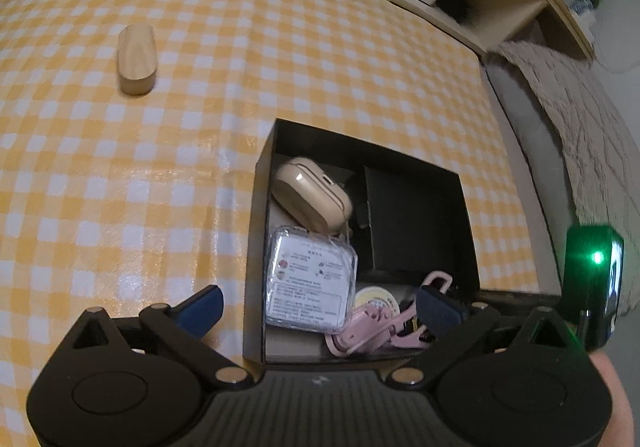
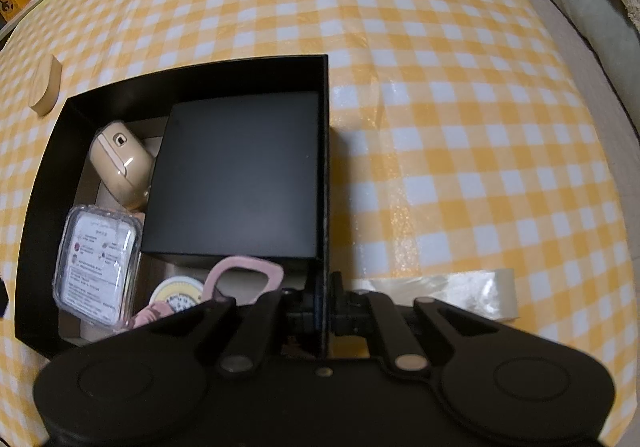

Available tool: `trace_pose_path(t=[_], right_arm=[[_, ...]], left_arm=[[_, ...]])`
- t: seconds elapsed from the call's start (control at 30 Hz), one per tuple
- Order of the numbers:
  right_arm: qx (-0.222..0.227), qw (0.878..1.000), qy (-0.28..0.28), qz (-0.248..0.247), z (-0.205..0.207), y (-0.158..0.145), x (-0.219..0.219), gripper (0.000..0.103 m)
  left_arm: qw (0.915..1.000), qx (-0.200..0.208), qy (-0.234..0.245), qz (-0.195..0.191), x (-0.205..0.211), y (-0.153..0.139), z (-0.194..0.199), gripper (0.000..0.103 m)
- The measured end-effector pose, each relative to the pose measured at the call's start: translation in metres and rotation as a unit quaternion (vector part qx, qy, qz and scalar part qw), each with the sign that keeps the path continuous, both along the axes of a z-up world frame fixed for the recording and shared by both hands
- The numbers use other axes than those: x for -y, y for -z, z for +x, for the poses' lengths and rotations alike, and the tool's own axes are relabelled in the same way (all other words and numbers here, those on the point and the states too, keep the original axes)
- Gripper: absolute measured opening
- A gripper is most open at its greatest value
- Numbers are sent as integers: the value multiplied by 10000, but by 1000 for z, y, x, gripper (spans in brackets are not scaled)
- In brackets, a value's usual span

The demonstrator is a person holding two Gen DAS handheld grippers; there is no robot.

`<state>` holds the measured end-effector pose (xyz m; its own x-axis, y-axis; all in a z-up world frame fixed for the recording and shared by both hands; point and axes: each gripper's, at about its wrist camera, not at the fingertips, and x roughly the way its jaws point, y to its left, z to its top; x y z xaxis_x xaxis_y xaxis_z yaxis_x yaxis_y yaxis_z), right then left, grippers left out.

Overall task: Organize rigid objects
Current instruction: 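Carry the clear case over the tray and lower it beside the curler, then open the left gripper and move it to the light wooden oval block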

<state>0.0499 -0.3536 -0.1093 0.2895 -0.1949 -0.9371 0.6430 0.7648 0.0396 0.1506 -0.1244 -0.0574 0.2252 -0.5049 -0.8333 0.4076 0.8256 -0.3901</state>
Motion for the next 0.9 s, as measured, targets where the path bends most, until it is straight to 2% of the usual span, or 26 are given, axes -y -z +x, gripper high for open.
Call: trace_pose_path(t=[0.53, 0.8, 0.9], right_arm=[[-3, 10000, -1, -2, 0, 0, 1, 5], [-3, 10000, -2, -2, 1, 1, 1, 5], [-4, 10000, -3, -2, 1, 1, 1, 5]], left_arm=[[9977, 500, 371, 262, 5, -13, -14, 102], [9855, 1528, 390, 624, -4, -24, -7, 102], [9831, 1701, 248, 629, -14, -26, 5, 102]])
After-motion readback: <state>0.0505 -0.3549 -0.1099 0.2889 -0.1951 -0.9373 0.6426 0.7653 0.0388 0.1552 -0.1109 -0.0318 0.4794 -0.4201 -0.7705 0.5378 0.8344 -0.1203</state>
